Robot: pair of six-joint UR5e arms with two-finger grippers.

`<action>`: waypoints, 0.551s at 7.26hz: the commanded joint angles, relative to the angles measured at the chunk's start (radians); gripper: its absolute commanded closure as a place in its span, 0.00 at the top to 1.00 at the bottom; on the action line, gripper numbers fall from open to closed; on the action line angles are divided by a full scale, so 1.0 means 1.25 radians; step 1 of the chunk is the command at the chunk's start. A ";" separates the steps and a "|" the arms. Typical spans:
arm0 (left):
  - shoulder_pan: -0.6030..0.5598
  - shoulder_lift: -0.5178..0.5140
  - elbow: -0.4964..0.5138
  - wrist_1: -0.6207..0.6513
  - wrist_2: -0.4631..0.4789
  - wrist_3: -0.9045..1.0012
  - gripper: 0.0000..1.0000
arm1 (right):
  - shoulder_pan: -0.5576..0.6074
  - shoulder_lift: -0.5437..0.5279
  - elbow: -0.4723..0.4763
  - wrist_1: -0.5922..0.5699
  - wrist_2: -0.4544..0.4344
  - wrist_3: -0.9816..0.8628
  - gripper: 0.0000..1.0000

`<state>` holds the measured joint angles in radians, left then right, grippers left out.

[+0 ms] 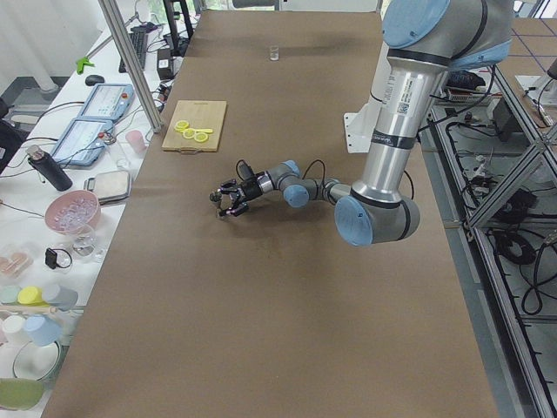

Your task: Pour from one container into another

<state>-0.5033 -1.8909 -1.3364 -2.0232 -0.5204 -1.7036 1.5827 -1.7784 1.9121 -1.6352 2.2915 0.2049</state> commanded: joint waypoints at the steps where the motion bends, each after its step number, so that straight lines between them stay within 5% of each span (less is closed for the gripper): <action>1: -0.005 0.009 -0.044 0.000 0.000 0.035 0.98 | -0.001 0.009 -0.009 0.040 0.006 -0.006 1.00; 4: -0.013 0.040 -0.116 0.000 -0.001 0.085 0.98 | -0.002 0.008 -0.024 0.061 0.023 -0.007 1.00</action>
<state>-0.5160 -1.8659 -1.4371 -2.0233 -0.5204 -1.6260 1.5811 -1.7689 1.8880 -1.5636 2.3116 0.1984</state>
